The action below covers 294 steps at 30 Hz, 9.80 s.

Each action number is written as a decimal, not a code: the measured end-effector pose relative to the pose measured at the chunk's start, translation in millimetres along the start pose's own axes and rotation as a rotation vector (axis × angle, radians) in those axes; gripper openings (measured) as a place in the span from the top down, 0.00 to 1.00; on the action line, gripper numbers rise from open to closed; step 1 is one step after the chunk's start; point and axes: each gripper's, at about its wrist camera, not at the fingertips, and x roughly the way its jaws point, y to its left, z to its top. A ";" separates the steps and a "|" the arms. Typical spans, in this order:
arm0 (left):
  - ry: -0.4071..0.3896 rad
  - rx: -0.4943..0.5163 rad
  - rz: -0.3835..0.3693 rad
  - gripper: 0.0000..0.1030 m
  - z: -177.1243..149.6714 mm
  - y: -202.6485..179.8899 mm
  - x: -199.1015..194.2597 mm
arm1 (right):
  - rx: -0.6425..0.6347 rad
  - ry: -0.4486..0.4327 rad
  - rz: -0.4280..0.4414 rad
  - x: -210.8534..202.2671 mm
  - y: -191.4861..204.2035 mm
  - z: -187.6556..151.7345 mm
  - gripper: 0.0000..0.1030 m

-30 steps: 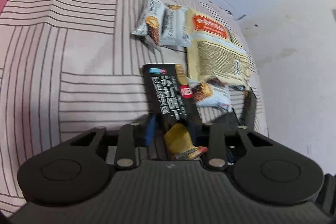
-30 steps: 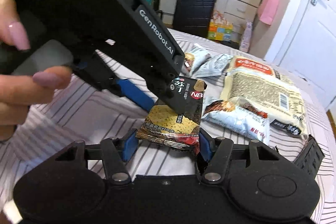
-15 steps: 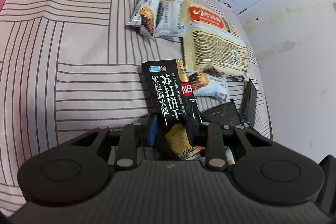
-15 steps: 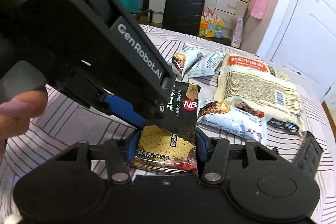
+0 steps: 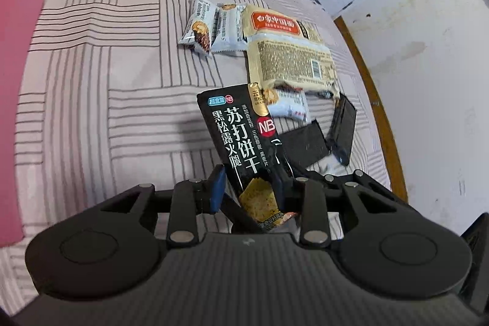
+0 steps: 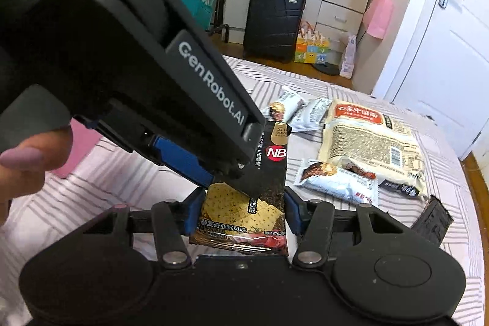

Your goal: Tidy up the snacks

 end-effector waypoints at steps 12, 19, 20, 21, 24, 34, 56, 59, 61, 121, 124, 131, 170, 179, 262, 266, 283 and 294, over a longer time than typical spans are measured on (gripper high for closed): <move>0.053 -0.016 0.061 0.70 -37.0 1.7 -67.1 | 0.065 0.070 0.131 -45.1 26.9 8.5 0.44; 0.026 -0.039 0.067 0.69 -61.7 11.7 -105.1 | 0.020 0.072 0.185 -64.8 52.0 15.5 0.43; 0.019 -0.044 0.066 0.69 -63.7 13.5 -110.7 | 0.012 0.068 0.188 -67.5 55.1 16.9 0.43; 0.012 -0.047 0.066 0.69 -65.7 14.7 -115.9 | 0.003 0.064 0.191 -69.9 59.2 18.1 0.43; -0.007 -0.057 0.062 0.68 -70.0 20.1 -130.9 | -0.022 0.053 0.201 -75.5 68.1 24.4 0.44; -0.112 -0.080 0.066 0.68 -57.5 48.0 -187.0 | -0.126 -0.013 0.248 -84.0 101.6 63.8 0.44; -0.223 -0.419 0.025 0.64 66.3 220.3 -148.0 | -0.415 -0.014 0.304 78.8 147.0 167.9 0.44; -0.201 -0.459 0.034 0.64 73.6 236.3 -136.7 | -0.459 0.007 0.284 94.2 158.8 165.9 0.44; -0.201 -0.471 0.043 0.64 75.6 243.9 -132.1 | -0.478 0.019 0.269 102.5 165.1 166.1 0.44; -0.199 0.072 0.329 0.55 123.4 -19.8 74.9 | 0.410 0.105 -0.006 92.5 -158.2 -5.9 0.06; -0.190 0.063 0.375 0.57 127.4 -11.1 95.3 | 0.397 0.133 0.010 107.5 -154.7 -7.4 0.03; -0.190 0.091 0.395 0.56 122.6 2.2 115.9 | 0.396 0.132 0.014 122.6 -147.1 -3.1 0.00; -0.215 0.063 0.251 0.74 15.8 -7.0 0.0 | 0.458 0.112 -0.030 55.4 -82.6 12.6 0.71; -0.174 0.076 0.190 0.74 -16.8 -17.3 -40.5 | 0.431 0.111 -0.009 19.2 -66.1 6.5 0.71; -0.287 0.017 0.332 0.56 -5.6 106.8 -217.3 | 0.177 -0.138 0.344 -47.7 57.1 106.1 0.55; -0.282 0.063 0.297 0.55 -10.2 79.0 -201.7 | 0.193 -0.130 0.281 -58.1 35.8 79.0 0.54; -0.228 0.124 0.251 0.55 -12.0 5.9 -102.2 | 0.547 -0.014 0.064 -39.2 -88.5 -52.7 0.54; -0.232 0.183 0.264 0.55 23.0 -18.4 -17.3 | 0.752 0.068 0.053 -13.1 -123.1 -98.0 0.48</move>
